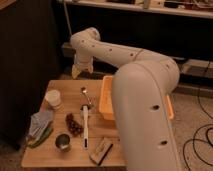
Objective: Place fork in metal cup
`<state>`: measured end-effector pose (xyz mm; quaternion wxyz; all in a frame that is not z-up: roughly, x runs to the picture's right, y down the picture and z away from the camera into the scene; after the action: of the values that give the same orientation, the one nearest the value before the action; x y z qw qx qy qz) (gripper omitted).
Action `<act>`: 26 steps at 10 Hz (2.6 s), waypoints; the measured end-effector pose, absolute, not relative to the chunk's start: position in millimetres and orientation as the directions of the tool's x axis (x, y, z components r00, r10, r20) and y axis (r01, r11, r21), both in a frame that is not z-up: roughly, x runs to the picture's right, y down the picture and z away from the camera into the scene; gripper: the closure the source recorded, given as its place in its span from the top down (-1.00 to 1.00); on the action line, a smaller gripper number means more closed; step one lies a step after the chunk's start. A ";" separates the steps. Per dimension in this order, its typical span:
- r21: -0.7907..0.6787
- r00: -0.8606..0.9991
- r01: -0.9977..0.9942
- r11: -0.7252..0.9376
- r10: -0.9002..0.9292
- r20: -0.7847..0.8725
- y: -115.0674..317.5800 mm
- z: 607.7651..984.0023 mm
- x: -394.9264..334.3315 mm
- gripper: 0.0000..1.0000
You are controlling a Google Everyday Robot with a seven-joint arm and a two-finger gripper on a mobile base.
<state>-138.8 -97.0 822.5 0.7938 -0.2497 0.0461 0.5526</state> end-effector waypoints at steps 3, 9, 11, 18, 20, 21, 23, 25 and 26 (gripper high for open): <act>-0.351 0.329 -0.918 0.187 0.852 -0.407 -94.2 828.5 -127.8 0.30; -0.419 0.456 -0.863 0.282 0.793 -0.405 -55.9 850.1 -109.5 0.30; -0.442 0.514 -0.835 0.328 0.752 -0.413 -43.3 855.8 -104.5 0.30; -0.484 0.616 -0.770 0.415 0.679 -0.399 -16.8 881.3 -93.9 0.30; -0.496 0.633 -0.757 0.427 0.669 -0.390 -12.7 885.0 -93.1 0.30; -0.501 0.639 -0.750 0.432 0.669 -0.380 -11.5 886.2 -95.0 0.30; -0.509 0.649 -0.739 0.442 0.669 -0.362 -13.0 888.2 -101.5 0.30; -0.517 0.656 -0.731 0.446 0.666 -0.355 -11.9 890.3 -107.7 0.30; -0.520 0.659 -0.728 0.446 0.665 -0.352 -10.7 891.9 -110.3 0.30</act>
<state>-110.3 -10.7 891.9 0.8489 -0.3296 0.0481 0.4104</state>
